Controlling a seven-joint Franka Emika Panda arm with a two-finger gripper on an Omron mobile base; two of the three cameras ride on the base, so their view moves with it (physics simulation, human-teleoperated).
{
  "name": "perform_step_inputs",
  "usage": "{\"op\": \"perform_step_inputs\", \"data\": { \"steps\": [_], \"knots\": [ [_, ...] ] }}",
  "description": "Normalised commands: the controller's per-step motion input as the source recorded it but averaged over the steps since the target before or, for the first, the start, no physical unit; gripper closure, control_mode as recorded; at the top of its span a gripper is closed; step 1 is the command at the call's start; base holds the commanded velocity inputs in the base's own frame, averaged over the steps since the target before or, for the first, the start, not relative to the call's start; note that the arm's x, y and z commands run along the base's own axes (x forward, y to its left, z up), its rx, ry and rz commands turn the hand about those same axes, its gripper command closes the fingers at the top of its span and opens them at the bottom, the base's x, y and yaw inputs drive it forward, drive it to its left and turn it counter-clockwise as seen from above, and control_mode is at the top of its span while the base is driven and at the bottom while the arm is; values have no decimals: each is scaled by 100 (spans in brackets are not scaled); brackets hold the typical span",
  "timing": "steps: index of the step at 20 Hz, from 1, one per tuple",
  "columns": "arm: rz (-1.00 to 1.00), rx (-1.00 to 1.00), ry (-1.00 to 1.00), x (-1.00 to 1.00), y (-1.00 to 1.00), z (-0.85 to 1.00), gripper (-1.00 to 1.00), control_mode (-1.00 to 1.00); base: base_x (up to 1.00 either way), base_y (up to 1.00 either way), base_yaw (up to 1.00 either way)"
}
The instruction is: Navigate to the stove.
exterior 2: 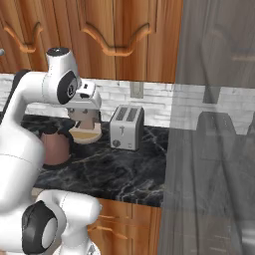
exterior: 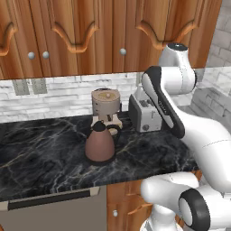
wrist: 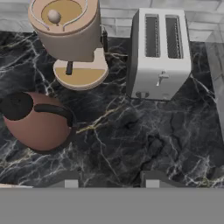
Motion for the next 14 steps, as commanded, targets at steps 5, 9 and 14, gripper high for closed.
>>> {"op": "perform_step_inputs", "data": {
  "steps": [5,9,14],
  "knots": [
    [-2,0,-9,-66,0,0,-100,-100,0,0,0],
    [-6,0,-19,-100,0,0,-100,-100,0,0,0],
    [-7,0,-19,-100,0,0,-100,-100,0,0,0]
  ]
}}
